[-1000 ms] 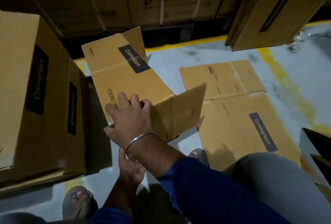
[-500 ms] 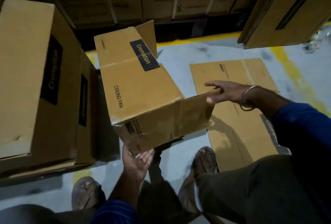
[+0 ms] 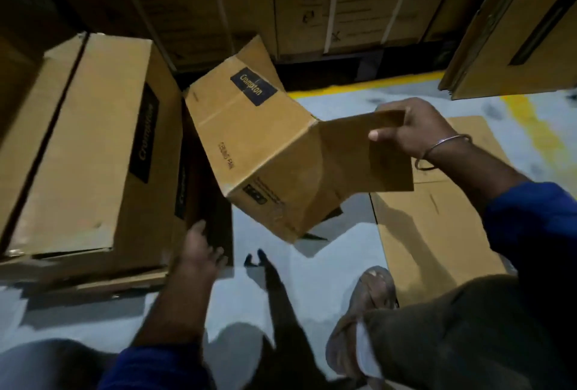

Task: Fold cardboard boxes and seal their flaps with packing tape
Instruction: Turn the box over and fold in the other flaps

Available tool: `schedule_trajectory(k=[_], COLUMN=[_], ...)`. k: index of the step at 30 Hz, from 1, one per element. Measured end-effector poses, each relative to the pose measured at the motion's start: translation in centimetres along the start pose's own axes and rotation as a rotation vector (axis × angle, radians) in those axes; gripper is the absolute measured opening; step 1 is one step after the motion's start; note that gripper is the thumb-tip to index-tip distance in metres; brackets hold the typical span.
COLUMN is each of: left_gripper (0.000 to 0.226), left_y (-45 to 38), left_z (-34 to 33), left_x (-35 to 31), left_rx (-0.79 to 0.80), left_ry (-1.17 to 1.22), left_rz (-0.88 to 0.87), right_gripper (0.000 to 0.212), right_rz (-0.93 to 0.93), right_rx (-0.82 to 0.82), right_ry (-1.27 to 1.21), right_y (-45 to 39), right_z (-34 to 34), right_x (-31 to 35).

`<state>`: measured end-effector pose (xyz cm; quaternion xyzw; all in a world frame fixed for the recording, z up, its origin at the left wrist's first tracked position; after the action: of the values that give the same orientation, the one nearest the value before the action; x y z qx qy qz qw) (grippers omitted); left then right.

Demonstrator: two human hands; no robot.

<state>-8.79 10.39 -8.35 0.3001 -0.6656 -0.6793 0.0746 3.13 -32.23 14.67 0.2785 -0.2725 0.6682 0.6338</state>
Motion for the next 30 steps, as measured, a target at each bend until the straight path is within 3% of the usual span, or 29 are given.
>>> schedule_trajectory(k=[4,7,10,12,14,17,21,23,26,27,30], left_gripper=[0.064,0.069,0.081,0.091,0.085,0.061,0.066,0.067,0.027,0.024,0.045], left_y=[9.5,14.1,13.2,10.7,8.7,6.9,4.5,4.5,8.4,9.6,11.3], left_z=[-2.1,-4.8,-5.7,-5.4,-5.4,-5.4,-5.5,-6.2,-9.1,-10.6,-15.2], left_x=[-8.3,-6.6,-2.6,0.2,2.5,4.2,2.2,-0.8,-7.0,-8.3,-7.8], left_rx=[0.087,0.170,0.195,0.176,0.194,0.249,0.247,0.175,0.104,0.128,0.274], left_ry=[-0.155,-0.418,-0.473,-0.467,-0.439,-0.397,-0.457,-0.552,-0.632,-0.711,-1.139], left_rz=[-0.241,-0.286,-0.231,-0.126,-0.058,-0.027,-0.054,-0.192,-0.615,-0.749,-0.997], right_gripper=[0.015,0.011,0.023,0.027,0.027,0.029,0.023,0.025,0.022,0.021,0.016], right_rz=[0.214,0.339,0.471,0.549,0.571,0.586,0.612,0.596,0.587,0.575,0.579], right_rx=[-0.095,-0.169,-0.134,-0.084,0.017,0.144,0.310,0.423,0.560,0.604,0.674], right_ry=[0.380,0.572,0.739,0.806,0.845,0.873,0.797,0.796,0.798,0.799,0.820], right_y=[2.1,4.7,7.9,10.0,11.4,12.2,12.2,12.5,13.0,13.1,13.3], right_z=[1.3,0.4,-2.4,-4.3,-6.4,-9.2,-13.1,-15.4,-19.0,-19.9,-21.7], right_x=[8.5,14.7,19.2,20.6,20.8,20.5,19.1,18.2,17.0,16.6,15.8])
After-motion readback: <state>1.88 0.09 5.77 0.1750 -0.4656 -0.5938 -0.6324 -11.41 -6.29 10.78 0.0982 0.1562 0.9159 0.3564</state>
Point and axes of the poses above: each hand's wrist, its own y-axis away from the middle knuckle, its own z-axis out of the back of the hand, x = y × z, the point moved 9 cm from there along -y, towards the middle knuckle, and after that the axes turned 10 degrees about z, right-handed, at the moved point
